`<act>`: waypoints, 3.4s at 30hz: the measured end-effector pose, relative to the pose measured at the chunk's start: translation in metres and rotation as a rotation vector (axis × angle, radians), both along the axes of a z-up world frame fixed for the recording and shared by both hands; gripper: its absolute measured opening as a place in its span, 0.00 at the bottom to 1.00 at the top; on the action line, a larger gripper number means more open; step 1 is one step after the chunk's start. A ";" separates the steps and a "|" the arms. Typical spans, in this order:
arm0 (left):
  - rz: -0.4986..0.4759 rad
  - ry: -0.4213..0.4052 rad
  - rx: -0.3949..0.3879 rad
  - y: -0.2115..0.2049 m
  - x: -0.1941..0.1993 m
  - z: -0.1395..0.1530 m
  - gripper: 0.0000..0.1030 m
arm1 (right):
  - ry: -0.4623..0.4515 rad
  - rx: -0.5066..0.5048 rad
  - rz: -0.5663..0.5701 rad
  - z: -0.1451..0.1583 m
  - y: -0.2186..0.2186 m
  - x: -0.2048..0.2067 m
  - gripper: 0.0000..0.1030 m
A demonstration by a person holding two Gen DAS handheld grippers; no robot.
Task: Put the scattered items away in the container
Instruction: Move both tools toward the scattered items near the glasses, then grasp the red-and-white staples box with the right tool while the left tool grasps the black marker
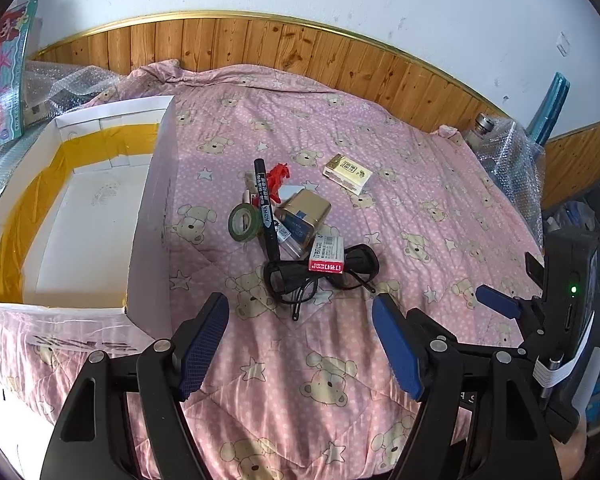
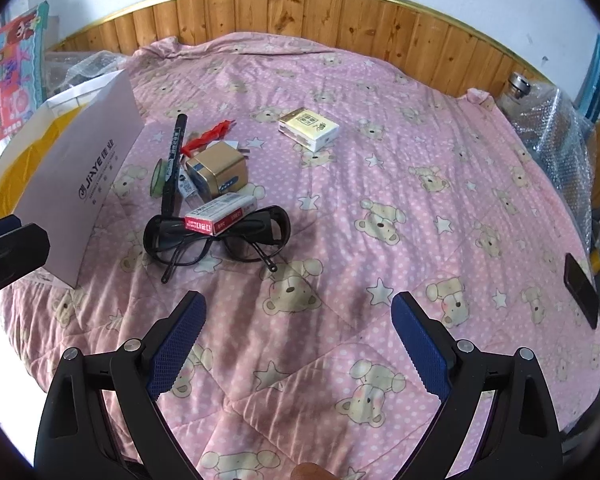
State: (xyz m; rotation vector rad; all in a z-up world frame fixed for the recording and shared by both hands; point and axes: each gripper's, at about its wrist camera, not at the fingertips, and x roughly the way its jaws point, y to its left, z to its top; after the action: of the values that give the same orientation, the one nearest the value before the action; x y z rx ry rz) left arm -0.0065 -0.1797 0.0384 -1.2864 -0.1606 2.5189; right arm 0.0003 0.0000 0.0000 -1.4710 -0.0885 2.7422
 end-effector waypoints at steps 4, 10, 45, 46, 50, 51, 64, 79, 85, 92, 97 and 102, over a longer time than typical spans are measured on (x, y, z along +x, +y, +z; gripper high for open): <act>-0.008 0.006 -0.015 0.002 0.000 0.003 0.73 | 0.020 -0.004 0.013 0.000 0.000 0.003 0.92; -0.015 0.028 -0.004 0.002 0.009 0.009 0.73 | 0.033 -0.034 0.032 -0.001 0.001 0.007 0.92; -0.049 -0.021 -0.036 0.023 -0.020 -0.001 0.06 | 0.026 -0.234 0.096 -0.007 0.009 -0.008 0.06; -0.051 -0.024 -0.037 0.023 -0.022 -0.002 0.04 | 0.027 -0.237 0.098 -0.006 0.010 -0.010 0.06; -0.051 -0.040 -0.040 0.028 -0.030 -0.008 0.04 | 0.027 -0.253 0.108 -0.003 0.010 -0.018 0.06; -0.049 -0.047 -0.039 0.028 -0.032 -0.009 0.04 | 0.027 -0.259 0.112 -0.003 0.010 -0.020 0.06; -0.002 -0.147 0.005 0.020 -0.071 -0.037 0.48 | -0.038 -0.402 0.106 -0.024 0.015 -0.049 0.49; 0.051 -0.202 -0.003 0.005 -0.121 -0.062 0.49 | -0.100 -0.482 0.157 -0.040 -0.007 -0.090 0.49; 0.058 -0.231 -0.008 0.003 -0.140 -0.075 0.49 | -0.149 -0.462 0.151 -0.061 -0.013 -0.110 0.49; 0.032 -0.277 0.000 0.011 -0.162 -0.097 0.49 | -0.138 -0.430 0.153 -0.069 -0.006 -0.125 0.39; 0.064 -0.275 -0.020 0.009 -0.171 -0.111 0.33 | -0.143 -0.426 0.161 -0.069 -0.001 -0.129 0.23; 0.084 -0.247 0.025 -0.007 -0.169 -0.100 0.24 | -0.146 -0.459 0.186 -0.067 0.001 -0.131 0.16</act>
State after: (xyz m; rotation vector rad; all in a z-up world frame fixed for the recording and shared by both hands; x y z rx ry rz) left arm -0.1758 -0.1863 -0.0616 -1.6095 -0.3053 2.4084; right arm -0.1304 0.0014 -0.0667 -1.8509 0.4542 2.9314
